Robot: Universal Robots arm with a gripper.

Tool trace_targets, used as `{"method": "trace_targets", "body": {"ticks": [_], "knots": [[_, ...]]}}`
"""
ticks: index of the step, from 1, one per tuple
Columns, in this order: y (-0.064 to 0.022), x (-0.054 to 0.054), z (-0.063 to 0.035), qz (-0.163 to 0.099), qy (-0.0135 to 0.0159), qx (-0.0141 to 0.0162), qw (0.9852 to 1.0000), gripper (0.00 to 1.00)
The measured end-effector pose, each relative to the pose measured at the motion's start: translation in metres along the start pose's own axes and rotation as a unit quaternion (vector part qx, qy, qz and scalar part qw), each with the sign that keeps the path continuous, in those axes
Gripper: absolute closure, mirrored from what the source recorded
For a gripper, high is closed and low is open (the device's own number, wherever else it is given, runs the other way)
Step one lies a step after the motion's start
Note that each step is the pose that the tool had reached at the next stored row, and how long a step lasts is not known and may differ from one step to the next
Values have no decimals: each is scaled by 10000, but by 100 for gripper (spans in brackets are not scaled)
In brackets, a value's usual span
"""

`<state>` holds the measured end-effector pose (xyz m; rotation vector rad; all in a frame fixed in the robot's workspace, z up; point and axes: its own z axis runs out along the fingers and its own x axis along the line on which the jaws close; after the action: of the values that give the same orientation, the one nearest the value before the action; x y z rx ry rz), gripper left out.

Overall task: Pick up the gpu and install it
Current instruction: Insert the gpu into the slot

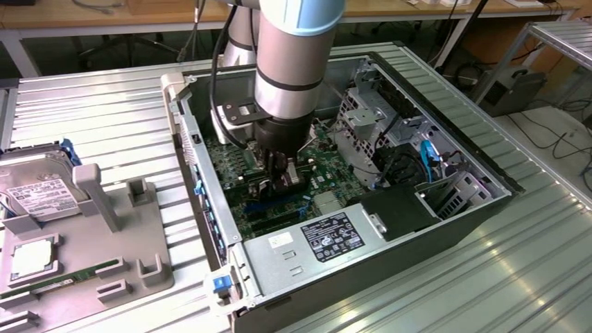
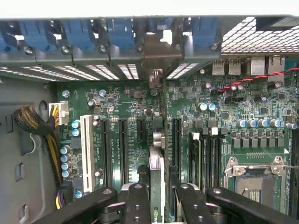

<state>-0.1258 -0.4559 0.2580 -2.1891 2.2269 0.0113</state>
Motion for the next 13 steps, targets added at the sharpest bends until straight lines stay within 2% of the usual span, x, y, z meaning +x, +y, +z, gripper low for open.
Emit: {"method": "trace_targets", "body": {"ticks": [13], "knots": [[-1, 27, 15, -1, 2, 12, 10000, 74]]}}
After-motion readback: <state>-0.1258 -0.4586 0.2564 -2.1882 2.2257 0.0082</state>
